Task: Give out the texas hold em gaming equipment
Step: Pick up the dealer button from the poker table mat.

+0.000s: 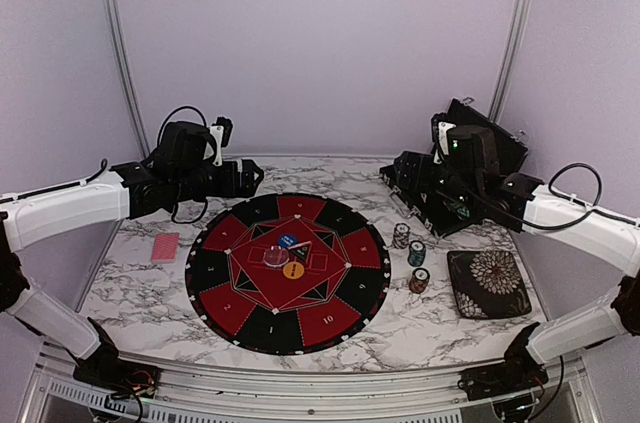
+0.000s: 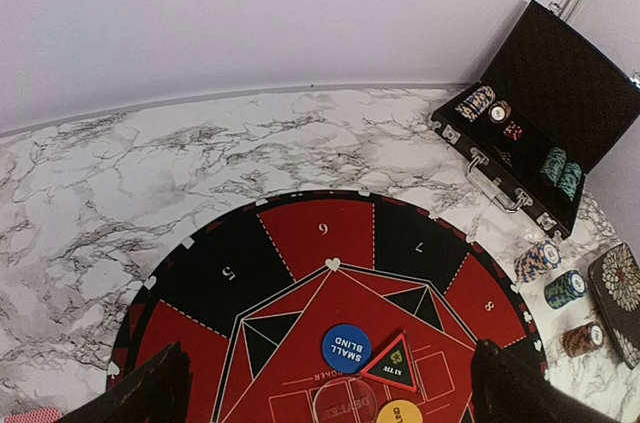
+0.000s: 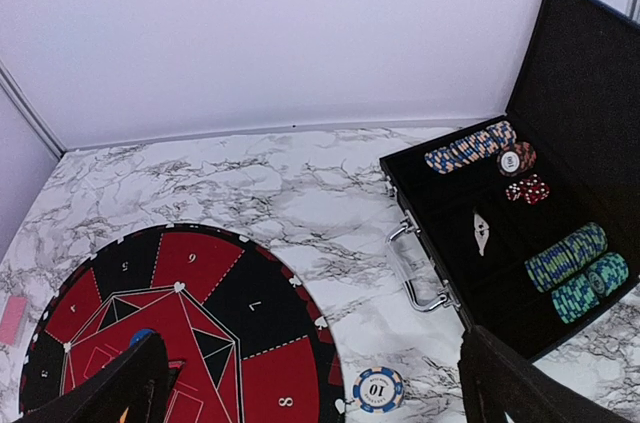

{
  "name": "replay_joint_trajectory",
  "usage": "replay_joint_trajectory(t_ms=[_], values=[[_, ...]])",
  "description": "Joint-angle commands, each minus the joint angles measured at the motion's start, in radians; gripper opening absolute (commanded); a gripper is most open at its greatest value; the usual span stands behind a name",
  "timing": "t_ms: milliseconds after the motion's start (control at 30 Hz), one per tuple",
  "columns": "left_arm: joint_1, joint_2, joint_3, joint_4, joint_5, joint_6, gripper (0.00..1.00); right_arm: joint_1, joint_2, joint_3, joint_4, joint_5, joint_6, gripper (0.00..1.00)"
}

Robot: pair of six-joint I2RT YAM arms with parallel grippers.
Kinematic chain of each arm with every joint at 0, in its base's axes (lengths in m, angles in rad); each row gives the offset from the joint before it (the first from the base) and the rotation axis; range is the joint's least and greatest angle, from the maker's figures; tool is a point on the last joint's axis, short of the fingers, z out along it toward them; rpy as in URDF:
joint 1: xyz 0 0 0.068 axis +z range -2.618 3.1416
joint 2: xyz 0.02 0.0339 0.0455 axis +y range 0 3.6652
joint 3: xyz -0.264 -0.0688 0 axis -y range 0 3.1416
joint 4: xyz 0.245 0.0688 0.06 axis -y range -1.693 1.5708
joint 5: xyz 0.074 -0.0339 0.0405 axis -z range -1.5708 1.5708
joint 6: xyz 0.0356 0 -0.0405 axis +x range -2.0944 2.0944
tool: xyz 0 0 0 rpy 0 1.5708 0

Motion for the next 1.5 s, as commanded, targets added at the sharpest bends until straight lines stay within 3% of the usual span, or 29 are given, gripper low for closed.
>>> replay_joint_trajectory(t_ms=[0,400,967,1467], values=[[-0.004,-0.022,-0.005,-0.016,0.020,0.014,0.99,0.007,-0.016,0.024,0.010,0.023,-0.025,0.99],[-0.004,0.015,0.010,-0.107,0.034,0.007,0.99,0.007,0.033,0.081,-0.056,-0.026,-0.043,0.99],[-0.133,0.294,0.112,-0.330,-0.004,-0.098,0.99,0.006,0.090,0.082,-0.078,-0.054,-0.034,0.98],[-0.166,0.469,0.233,-0.394,-0.023,-0.124,0.97,0.006,0.112,0.081,-0.064,-0.069,-0.052,0.98]])
